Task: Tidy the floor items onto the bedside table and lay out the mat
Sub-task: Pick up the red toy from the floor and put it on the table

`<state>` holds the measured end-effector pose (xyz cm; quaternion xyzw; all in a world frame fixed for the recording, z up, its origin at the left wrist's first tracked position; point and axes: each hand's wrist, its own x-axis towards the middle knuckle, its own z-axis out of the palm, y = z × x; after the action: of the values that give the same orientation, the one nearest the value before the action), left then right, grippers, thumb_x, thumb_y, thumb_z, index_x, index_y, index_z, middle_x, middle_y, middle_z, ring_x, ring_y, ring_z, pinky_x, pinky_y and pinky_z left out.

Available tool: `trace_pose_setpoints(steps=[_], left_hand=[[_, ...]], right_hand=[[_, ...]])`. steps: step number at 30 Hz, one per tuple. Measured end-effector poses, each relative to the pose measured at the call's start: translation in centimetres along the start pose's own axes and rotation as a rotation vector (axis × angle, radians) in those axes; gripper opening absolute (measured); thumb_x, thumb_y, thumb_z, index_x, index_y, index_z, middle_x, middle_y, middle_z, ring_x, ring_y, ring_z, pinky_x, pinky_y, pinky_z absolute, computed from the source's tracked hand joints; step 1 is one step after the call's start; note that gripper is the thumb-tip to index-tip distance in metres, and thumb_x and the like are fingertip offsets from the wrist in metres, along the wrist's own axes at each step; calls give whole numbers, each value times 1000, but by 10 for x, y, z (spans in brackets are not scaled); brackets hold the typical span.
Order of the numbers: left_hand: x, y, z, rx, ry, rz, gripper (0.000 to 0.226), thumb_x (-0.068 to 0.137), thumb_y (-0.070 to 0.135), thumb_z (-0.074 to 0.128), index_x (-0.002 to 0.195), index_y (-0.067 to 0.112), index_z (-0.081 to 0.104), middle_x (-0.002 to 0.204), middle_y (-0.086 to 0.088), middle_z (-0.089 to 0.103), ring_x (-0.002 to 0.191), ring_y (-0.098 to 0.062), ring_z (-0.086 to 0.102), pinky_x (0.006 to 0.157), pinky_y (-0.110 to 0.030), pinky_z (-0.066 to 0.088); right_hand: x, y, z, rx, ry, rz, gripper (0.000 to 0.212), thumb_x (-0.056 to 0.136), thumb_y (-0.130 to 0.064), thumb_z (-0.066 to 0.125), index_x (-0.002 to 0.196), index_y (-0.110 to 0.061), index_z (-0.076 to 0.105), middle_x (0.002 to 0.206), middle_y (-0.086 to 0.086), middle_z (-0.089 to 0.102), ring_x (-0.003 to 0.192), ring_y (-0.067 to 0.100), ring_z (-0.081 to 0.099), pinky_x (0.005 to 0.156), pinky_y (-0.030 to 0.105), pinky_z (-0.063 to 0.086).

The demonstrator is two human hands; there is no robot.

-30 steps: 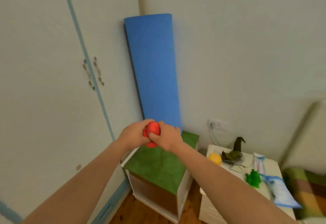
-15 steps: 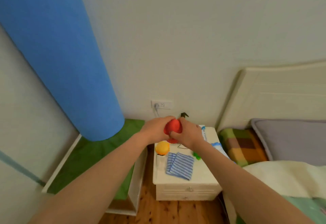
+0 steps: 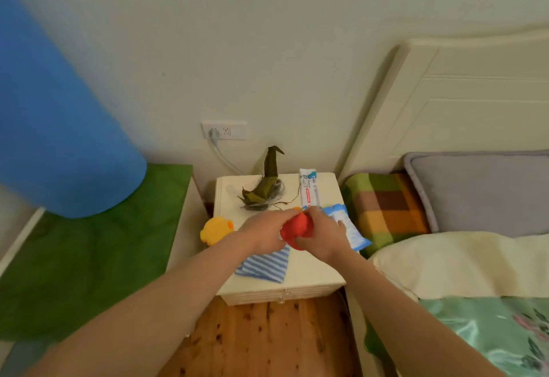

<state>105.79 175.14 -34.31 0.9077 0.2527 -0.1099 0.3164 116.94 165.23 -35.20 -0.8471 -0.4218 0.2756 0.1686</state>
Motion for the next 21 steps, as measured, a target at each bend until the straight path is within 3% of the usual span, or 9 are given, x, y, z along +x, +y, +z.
trace_pose_setpoints(steps=[6,11,16,21], left_hand=[[73,-10,66,40,-70,-38,72,84,9,59,145,31,29,144,-1,47,128,-24,47,102,-38,43],[110,-10,116,17,-155,-82,63,87,13,56,143,30,34,138,-2,51,123,-24,50,97,-36,44],[129,-7,140,32,-243,-87,54,88,14,54,139,26,41,136,-2,53,121,-25,50,95,-36,44],[137,-18,152,38,-247,-126,59,89,12,53,143,29,35,141,-2,49,126,-26,47,99,-40,44]], right_hand=[[49,86,41,75,-94,36,56,70,-39,75,114,-17,49,112,5,62,103,25,58,89,42,49],[68,143,71,75,-159,80,53,72,-32,76,114,-12,50,111,9,60,97,24,57,74,28,41],[76,175,92,63,-207,112,47,74,-24,74,112,-11,49,109,9,62,96,24,58,74,26,39],[90,180,105,23,-225,109,46,77,-27,71,115,-13,49,111,7,62,100,24,60,81,31,47]])
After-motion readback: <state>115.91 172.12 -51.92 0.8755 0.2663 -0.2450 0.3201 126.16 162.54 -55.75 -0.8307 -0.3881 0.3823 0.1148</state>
